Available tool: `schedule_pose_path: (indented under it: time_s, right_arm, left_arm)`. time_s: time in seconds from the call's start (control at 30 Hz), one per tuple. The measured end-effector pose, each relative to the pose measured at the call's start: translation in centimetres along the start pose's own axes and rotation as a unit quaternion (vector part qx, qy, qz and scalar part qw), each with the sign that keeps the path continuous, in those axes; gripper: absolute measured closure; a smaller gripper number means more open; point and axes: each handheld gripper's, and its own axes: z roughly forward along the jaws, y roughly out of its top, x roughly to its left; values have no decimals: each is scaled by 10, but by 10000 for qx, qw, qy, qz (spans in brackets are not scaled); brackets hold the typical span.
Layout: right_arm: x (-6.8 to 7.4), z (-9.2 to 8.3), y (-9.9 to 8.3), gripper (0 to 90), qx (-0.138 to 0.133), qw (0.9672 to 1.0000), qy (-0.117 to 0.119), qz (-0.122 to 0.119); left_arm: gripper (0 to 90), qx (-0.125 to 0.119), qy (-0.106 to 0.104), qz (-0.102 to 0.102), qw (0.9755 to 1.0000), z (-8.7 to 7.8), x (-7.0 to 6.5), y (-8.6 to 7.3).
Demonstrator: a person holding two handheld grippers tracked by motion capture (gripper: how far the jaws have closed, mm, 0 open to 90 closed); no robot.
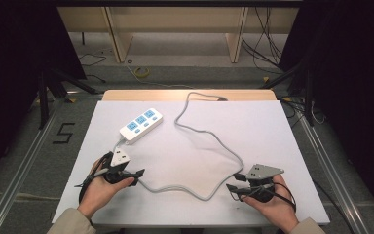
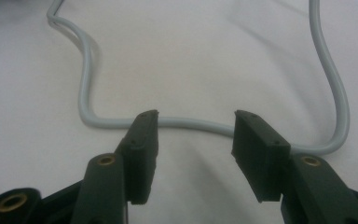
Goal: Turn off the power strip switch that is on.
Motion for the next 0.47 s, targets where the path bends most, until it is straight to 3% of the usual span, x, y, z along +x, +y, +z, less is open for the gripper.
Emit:
schedule_pose_path:
  time_s: [0.47]
  right_arm:
    - [0,-1,0,512,-1,10000,-8,23]
  left_arm:
    - [301,0,74,7,10000,2,-2,0]
